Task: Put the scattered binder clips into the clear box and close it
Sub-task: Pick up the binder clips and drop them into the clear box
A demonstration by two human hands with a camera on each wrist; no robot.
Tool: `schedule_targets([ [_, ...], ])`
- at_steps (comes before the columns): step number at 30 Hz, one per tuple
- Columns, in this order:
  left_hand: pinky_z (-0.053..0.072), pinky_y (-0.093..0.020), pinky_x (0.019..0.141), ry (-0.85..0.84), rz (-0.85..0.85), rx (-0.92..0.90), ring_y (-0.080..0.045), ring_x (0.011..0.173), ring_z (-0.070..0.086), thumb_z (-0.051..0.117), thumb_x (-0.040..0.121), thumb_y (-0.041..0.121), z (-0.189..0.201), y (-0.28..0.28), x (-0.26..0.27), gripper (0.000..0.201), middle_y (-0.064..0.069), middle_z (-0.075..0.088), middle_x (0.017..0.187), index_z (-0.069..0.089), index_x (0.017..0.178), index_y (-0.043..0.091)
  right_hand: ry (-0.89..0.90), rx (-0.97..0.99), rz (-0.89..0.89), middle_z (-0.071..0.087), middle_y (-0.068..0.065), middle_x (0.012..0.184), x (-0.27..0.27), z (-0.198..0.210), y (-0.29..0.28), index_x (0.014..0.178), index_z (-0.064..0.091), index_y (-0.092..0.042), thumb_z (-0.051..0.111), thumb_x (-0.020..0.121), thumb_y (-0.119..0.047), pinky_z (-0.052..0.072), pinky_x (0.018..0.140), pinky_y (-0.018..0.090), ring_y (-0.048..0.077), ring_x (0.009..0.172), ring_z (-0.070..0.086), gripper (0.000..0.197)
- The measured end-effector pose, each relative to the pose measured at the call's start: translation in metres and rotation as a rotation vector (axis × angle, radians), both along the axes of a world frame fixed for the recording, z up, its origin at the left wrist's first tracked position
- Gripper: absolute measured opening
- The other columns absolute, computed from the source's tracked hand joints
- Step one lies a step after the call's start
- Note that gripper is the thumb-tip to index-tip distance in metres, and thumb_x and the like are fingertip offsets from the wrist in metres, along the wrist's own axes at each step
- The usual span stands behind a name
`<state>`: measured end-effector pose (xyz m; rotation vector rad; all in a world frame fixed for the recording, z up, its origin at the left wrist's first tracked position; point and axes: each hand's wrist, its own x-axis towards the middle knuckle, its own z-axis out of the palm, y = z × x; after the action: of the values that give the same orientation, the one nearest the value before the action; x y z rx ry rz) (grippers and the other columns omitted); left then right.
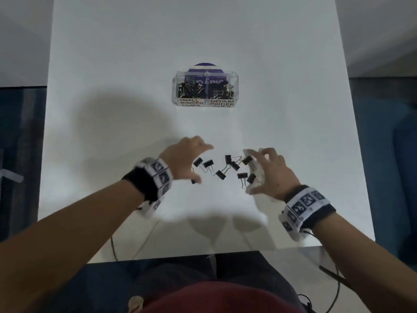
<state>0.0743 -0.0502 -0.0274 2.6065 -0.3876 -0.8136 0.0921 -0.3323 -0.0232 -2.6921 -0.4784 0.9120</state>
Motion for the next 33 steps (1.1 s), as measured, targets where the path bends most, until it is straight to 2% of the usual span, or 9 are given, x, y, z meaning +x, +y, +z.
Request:
schedule_targets([
  [2,0.051,-0.042,0.081,0.032,-0.015,0.058,-0.021,0.117,0.036,0.085,0.052,0.047,-0.010,-0.001,-0.019,0.113,0.005,0.031,0.138,0.018,0.143,0.035,-0.011,0.001,-0.018,0.027,-0.003,0.134,-0.011,-0.007,0.001,0.138,0.015,-0.050,0.086,0.048,-0.040,0.051,0.074,0.039,0.023,0.107,0.037,0.115],
  [5,0.052,-0.042,0.082,-0.002,0.030,0.033,-0.023,0.114,0.037,0.087,0.054,0.039,-0.016,-0.010,-0.024,0.115,0.005,0.030,0.137,0.016,0.144,0.036,-0.018,0.039,-0.072,0.026,-0.002,0.135,-0.016,-0.014,0.015,0.139,0.020,-0.047,0.086,0.052,-0.030,0.052,0.076,0.042,0.027,0.107,0.038,0.110],
  [8,0.048,-0.037,0.086,0.002,0.098,-0.009,-0.023,0.110,0.039,0.084,0.061,0.034,-0.019,-0.018,-0.020,0.097,0.004,0.035,0.131,0.029,0.141,0.037,-0.005,0.101,-0.106,0.031,-0.001,0.132,-0.011,-0.019,0.032,0.136,0.035,-0.038,0.085,0.058,-0.024,0.050,0.084,0.041,0.029,0.106,0.043,0.093],
  [12,0.043,-0.037,0.092,-0.027,0.149,-0.083,-0.026,0.100,0.046,0.079,0.071,0.028,-0.019,-0.027,-0.013,0.060,-0.004,0.047,0.117,0.056,0.126,0.026,-0.024,0.190,-0.110,0.045,0.000,0.117,-0.004,-0.022,0.047,0.122,0.055,-0.026,0.079,0.065,-0.014,0.049,0.081,0.034,0.026,0.098,0.054,0.063],
  [15,0.035,-0.028,0.084,-0.064,0.189,-0.121,-0.025,0.093,0.049,0.076,0.074,0.024,-0.017,-0.028,-0.012,0.046,-0.008,0.053,0.107,0.061,0.117,0.019,-0.006,0.201,-0.091,0.048,0.001,0.107,0.000,-0.019,0.050,0.107,0.061,-0.019,0.078,0.065,-0.012,0.043,0.074,0.027,0.022,0.088,0.053,0.045],
  [20,0.036,-0.026,0.067,-0.131,0.263,-0.146,-0.021,0.071,0.047,0.061,0.075,0.009,-0.016,-0.030,-0.010,0.014,-0.009,0.057,0.088,0.060,0.089,0.011,-0.078,0.243,-0.078,0.045,-0.001,0.090,-0.001,-0.016,0.049,0.082,0.059,-0.014,0.074,0.065,-0.013,0.039,0.061,0.024,0.022,0.069,0.052,0.023],
  [27,0.039,-0.028,0.062,-0.118,0.367,-0.190,-0.024,0.063,0.047,0.055,0.076,0.002,-0.016,-0.024,-0.003,0.009,-0.004,0.054,0.068,0.057,0.082,0.008,-0.122,0.249,-0.202,0.054,0.002,0.086,0.004,-0.021,0.051,0.080,0.068,-0.011,0.068,0.073,-0.007,0.037,0.064,0.024,0.025,0.075,0.056,0.008],
  [31,0.048,-0.027,0.061,-0.113,0.543,-0.358,-0.014,0.053,0.049,0.062,0.078,0.001,-0.012,-0.018,0.008,0.006,-0.013,0.063,0.066,0.061,0.082,0.006,-0.065,0.239,-0.237,0.054,-0.003,0.078,0.010,-0.021,0.049,0.074,0.068,-0.010,0.072,0.070,-0.004,0.045,0.067,0.027,0.021,0.074,0.056,0.008],
  [33,0.047,-0.022,0.058,-0.136,0.593,-0.411,-0.009,0.053,0.051,0.065,0.078,0.003,-0.005,-0.016,0.018,0.006,-0.007,0.062,0.064,0.062,0.081,0.007,-0.040,0.295,-0.310,0.059,-0.001,0.078,0.013,-0.019,0.047,0.072,0.068,-0.011,0.070,0.072,-0.001,0.046,0.067,0.021,0.020,0.072,0.058,0.010],
])
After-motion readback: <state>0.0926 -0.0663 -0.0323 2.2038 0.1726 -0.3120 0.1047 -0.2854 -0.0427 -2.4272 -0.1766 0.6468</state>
